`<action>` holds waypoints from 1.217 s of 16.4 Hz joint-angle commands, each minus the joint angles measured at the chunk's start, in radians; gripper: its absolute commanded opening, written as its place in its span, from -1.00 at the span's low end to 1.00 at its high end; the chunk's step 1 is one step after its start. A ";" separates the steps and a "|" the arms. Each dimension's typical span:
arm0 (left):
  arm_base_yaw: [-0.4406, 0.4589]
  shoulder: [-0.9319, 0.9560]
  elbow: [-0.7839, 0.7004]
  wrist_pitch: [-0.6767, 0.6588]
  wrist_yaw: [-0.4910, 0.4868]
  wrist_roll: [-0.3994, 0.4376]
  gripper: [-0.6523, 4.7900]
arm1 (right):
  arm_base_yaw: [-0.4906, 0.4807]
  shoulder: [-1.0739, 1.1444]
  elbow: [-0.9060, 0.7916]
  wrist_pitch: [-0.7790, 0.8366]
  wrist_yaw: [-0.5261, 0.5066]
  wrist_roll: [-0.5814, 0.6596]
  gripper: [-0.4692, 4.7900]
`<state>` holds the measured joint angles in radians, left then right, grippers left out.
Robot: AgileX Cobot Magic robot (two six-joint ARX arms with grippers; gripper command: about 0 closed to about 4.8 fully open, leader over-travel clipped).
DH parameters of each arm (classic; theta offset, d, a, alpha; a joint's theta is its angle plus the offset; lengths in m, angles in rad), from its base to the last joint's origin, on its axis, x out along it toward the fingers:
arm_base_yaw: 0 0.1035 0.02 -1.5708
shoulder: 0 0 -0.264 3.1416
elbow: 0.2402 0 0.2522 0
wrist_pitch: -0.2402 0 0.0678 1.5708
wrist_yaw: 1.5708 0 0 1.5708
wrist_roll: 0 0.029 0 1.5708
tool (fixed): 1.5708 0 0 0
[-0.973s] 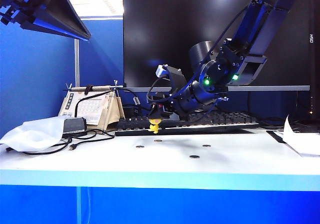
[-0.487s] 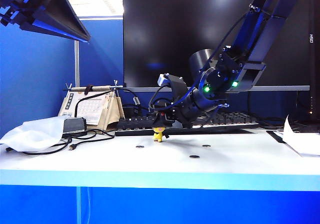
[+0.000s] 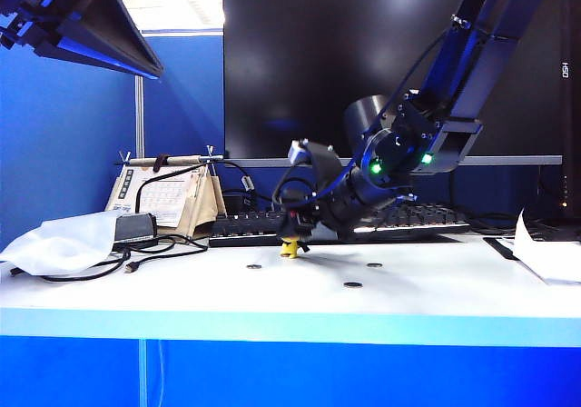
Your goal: Pick up the doll and place it on the similarly colored coin.
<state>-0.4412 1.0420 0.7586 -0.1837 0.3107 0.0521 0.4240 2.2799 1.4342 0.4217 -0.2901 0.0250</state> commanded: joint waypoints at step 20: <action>0.000 -0.001 -0.005 0.010 0.008 0.023 -0.67 | 0.004 -0.004 0.053 -0.081 -0.026 0.035 -0.05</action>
<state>-0.4412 1.0424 0.7559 -0.1829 0.3107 0.0715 0.4248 2.2799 1.4788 0.3378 -0.3111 0.0593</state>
